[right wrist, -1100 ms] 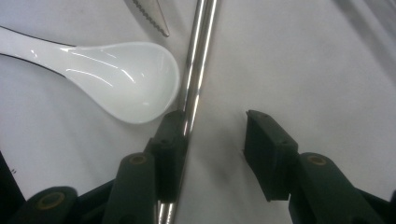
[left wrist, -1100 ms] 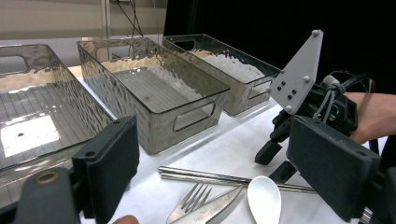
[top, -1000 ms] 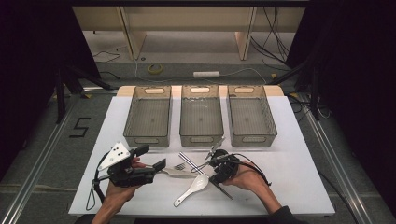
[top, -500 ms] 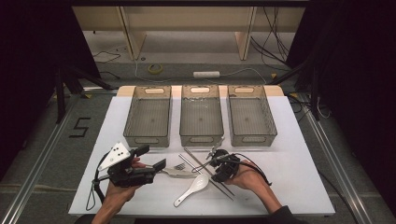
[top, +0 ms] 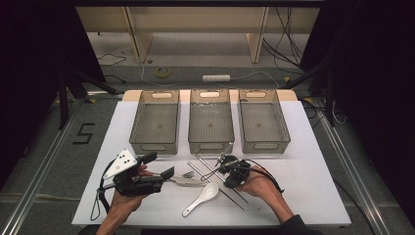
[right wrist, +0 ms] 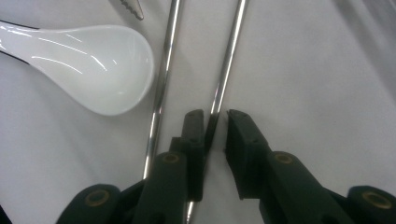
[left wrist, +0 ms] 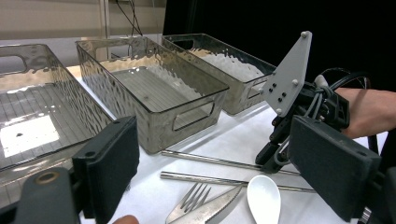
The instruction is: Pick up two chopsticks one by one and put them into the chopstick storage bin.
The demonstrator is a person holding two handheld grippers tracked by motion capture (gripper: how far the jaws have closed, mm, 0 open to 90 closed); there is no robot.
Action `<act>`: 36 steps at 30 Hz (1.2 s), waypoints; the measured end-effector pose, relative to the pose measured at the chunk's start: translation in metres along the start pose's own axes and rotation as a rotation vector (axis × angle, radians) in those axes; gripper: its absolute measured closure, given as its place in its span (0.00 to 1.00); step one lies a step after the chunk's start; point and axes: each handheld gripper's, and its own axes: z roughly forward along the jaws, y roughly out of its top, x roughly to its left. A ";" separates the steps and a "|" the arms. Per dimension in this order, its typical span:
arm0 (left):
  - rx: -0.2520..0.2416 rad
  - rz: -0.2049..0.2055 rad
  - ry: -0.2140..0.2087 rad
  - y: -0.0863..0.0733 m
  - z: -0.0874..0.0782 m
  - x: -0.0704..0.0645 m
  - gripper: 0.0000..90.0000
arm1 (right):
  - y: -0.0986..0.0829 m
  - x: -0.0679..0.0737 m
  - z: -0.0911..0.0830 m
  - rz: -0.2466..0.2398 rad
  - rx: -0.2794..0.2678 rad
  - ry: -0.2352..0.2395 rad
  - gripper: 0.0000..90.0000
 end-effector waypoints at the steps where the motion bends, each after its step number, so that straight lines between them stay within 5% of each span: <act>1: 0.000 0.000 -0.001 0.000 0.000 0.000 0.18 | 0.000 0.000 0.000 0.001 0.002 -0.001 0.90; 23: 0.000 0.005 -0.004 0.000 0.000 0.000 0.18 | 0.004 -0.005 0.000 -0.017 0.018 0.010 0.97; 36: 0.001 0.004 -0.004 0.000 0.000 0.000 0.18 | 0.000 -0.011 -0.009 -0.020 -0.035 0.017 0.97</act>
